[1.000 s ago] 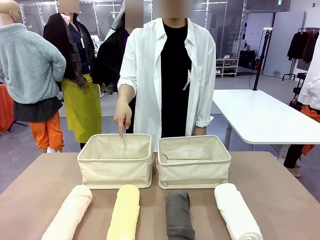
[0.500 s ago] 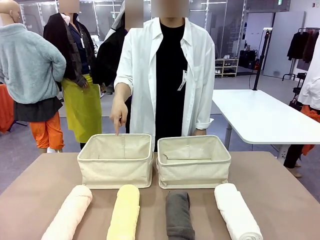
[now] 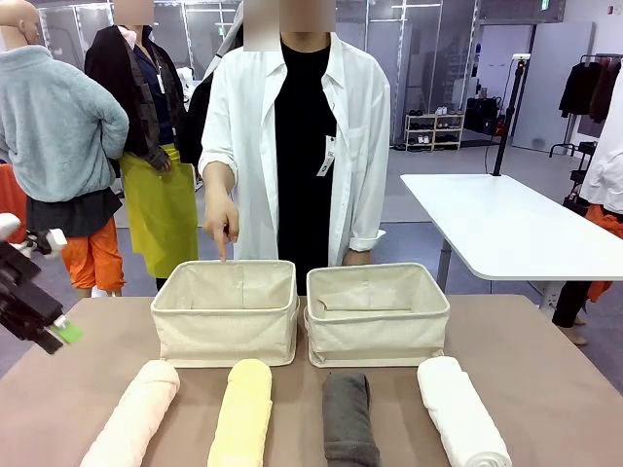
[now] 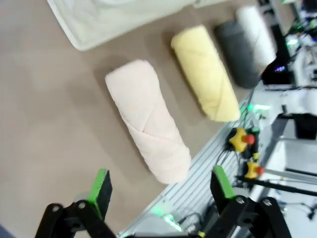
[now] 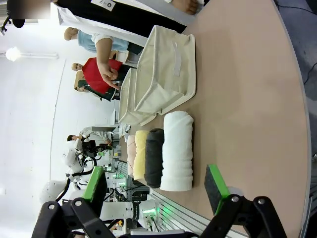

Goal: Divide the towels into two baskets.
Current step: Pick up one hotel-folded towel and place it in the Fabric basket indicated by the person.

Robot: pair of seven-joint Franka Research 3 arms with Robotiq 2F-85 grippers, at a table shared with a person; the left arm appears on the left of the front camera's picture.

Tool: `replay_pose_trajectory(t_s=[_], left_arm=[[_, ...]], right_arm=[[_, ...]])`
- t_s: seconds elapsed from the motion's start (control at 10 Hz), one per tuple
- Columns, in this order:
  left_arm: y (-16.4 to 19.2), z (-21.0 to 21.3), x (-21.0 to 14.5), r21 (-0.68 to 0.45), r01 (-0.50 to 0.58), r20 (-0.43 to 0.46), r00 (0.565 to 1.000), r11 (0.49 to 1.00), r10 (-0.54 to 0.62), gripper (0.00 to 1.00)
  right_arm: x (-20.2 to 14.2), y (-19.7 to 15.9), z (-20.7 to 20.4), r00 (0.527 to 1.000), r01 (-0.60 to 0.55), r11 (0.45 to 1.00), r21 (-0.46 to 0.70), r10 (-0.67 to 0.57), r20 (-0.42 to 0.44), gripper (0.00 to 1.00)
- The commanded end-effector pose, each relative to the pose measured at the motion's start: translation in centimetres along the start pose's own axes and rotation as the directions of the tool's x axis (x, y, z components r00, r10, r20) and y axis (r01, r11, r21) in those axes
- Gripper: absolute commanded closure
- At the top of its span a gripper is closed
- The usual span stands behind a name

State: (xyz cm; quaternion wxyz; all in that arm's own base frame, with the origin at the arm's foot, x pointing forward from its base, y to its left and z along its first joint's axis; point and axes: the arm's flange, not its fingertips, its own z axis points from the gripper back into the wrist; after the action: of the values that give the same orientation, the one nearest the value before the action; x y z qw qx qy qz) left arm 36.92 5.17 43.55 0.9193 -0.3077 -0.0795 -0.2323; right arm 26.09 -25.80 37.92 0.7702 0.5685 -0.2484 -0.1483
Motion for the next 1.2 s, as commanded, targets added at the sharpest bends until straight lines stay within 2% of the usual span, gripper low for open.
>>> replay_pose_trajectory(t_s=[0.0, 0.1, 0.2, 0.4, 0.7, 1.1], left_arm=[[-2.5, -3.1, -1.6, 0.105, 0.003, -0.039, 0.999, 0.994, 0.001, 0.0], [-3.3, -4.5, -2.1, 0.151, -0.017, -0.045, 0.999, 0.988, 0.024, 0.0], [-4.0, -5.6, -2.5, 0.136, -0.051, -0.03, 0.998, 0.989, 0.056, 0.0], [-5.0, -7.5, -3.2, 0.157, -0.131, 0.032, 0.991, 0.979, 0.128, 0.0], [-5.4, -10.8, -3.3, 0.163, -0.124, -0.047, 0.99, 0.979, 0.133, 0.0], [-5.0, -14.5, -3.6, 0.299, -0.135, 0.034, 0.991, 0.945, 0.131, 0.0]], right_arm=[[-0.1, 0.2, 0.1, 1.0, -0.006, 1.0, 0.005, 0.006, 0.003, 0.0], [-0.1, 0.2, 0.1, 1.0, -0.006, 1.0, 0.005, 0.006, 0.003, 0.0], [-0.1, 0.2, 0.1, 1.0, -0.006, 1.0, 0.005, 0.006, 0.003, 0.0], [-0.1, 0.2, 0.1, 1.0, -0.006, 1.0, 0.005, 0.006, 0.003, 0.0], [-0.1, 0.2, 0.1, 1.0, -0.006, 1.0, 0.005, 0.006, 0.003, 0.0], [-0.1, 0.2, 0.1, 1.0, -0.006, 1.0, 0.005, 0.006, 0.003, 0.0]])
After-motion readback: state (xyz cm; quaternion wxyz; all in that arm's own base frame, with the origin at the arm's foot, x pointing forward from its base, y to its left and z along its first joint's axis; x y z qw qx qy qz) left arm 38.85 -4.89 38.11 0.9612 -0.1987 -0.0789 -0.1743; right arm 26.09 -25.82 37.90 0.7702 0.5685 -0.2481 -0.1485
